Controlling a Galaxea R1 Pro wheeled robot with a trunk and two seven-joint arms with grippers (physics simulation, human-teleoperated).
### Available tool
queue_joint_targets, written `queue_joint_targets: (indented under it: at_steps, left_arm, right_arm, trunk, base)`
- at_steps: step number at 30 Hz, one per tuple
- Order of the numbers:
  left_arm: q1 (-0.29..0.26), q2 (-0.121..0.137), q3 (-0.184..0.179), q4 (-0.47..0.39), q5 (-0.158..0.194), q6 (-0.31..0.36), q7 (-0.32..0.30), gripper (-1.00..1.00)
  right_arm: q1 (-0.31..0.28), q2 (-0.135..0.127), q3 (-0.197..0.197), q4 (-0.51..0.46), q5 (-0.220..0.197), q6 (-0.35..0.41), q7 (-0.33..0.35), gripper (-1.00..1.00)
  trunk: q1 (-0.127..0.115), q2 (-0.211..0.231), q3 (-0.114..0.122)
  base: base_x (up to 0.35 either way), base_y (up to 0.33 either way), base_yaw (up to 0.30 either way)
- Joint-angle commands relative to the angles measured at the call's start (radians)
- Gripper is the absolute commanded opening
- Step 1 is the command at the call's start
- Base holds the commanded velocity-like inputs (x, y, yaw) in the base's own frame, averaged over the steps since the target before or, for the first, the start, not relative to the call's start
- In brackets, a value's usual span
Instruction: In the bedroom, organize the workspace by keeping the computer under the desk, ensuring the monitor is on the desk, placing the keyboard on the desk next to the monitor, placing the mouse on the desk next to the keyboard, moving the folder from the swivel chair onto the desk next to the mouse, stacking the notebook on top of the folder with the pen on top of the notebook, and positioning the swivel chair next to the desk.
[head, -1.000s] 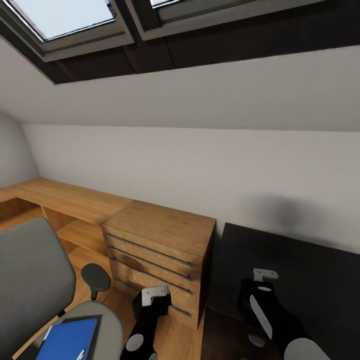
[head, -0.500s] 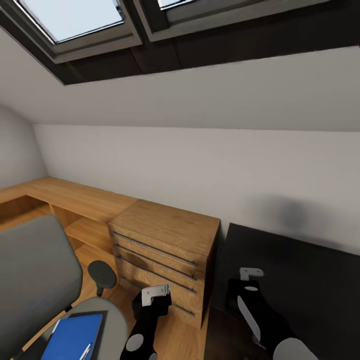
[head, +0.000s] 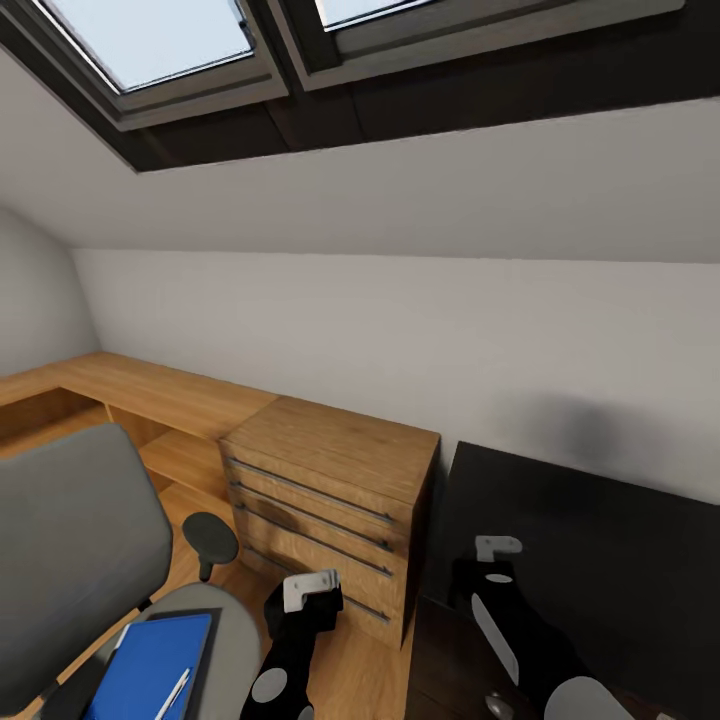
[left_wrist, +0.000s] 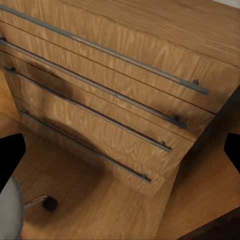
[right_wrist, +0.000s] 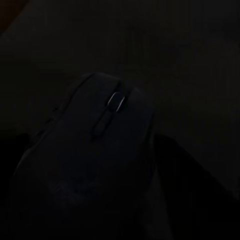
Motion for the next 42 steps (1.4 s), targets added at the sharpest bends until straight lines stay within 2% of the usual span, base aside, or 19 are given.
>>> queue_joint_targets:
  at_steps: [1,10,11,21,29,34,35,36,39,42]
  left_arm:
    - [-0.001,0.000,-0.002,-0.001,0.006,0.004,0.007,1.00]
    - [-0.001,0.000,-0.003,-0.002,0.006,0.004,0.008,1.00]
    - [0.000,0.000,-0.003,-0.002,0.006,0.004,0.008,1.00]
    - [0.000,0.000,-0.003,-0.005,0.006,0.003,0.008,1.00]
    - [0.001,0.000,-0.004,-0.006,0.006,0.002,0.008,1.00]
    - [0.001,0.000,-0.004,-0.005,0.006,0.004,0.008,1.00]
    - [0.001,0.000,-0.004,-0.005,0.006,0.004,0.009,1.00]
    - [0.001,0.000,-0.004,-0.005,0.006,0.004,0.009,1.00]
    - [0.001,0.000,-0.004,-0.005,0.006,0.004,0.009,1.00]
    - [0.001,0.000,-0.004,-0.003,0.005,0.004,0.009,1.00]
  right_arm:
    - [-0.001,-0.001,0.005,-0.001,-0.011,0.003,-0.008,-1.00]
    - [-0.001,-0.004,0.007,-0.003,-0.009,0.009,0.065,-1.00]
    - [-0.001,-0.005,0.007,-0.003,-0.009,0.009,0.068,1.00]
    - [-0.001,-0.007,0.005,-0.003,-0.008,0.009,0.071,1.00]
    - [-0.001,-0.008,0.005,-0.005,-0.007,0.009,0.071,1.00]
    - [0.003,-0.011,0.004,-0.084,-0.008,0.018,0.072,1.00]
    - [0.007,-0.012,0.004,-0.129,-0.007,0.026,0.072,1.00]
    - [0.029,-0.016,0.004,-0.225,-0.008,0.053,0.072,1.00]
    - [0.080,-0.024,0.002,-0.332,-0.011,0.082,0.072,1.00]
    - [0.101,-0.029,0.001,-0.382,-0.014,0.090,0.071,1.00]
  trunk:
    - [0.000,-0.001,-0.001]
    - [0.000,-0.001,-0.001]
    - [0.000,-0.001,-0.001]
    - [0.000,-0.001,-0.001]
    - [-0.031,0.055,0.024]
    - [-0.050,0.090,0.040]
    - [-0.054,0.097,0.043]
    - [-0.057,0.104,0.046]
    - [-0.057,0.104,0.046]
    - [-0.057,0.104,0.046]
  base:
    - [-0.001,0.000,0.000]
    - [0.000,0.000,0.000]
    - [0.000,0.000,0.000]
    - [0.000,0.000,0.000]
    - [0.000,0.000,0.000]
    - [0.000,0.000,0.000]
    - [0.000,0.000,0.000]
    - [0.000,0.000,0.000]
    - [0.000,0.000,0.000]
    - [0.000,0.000,0.000]
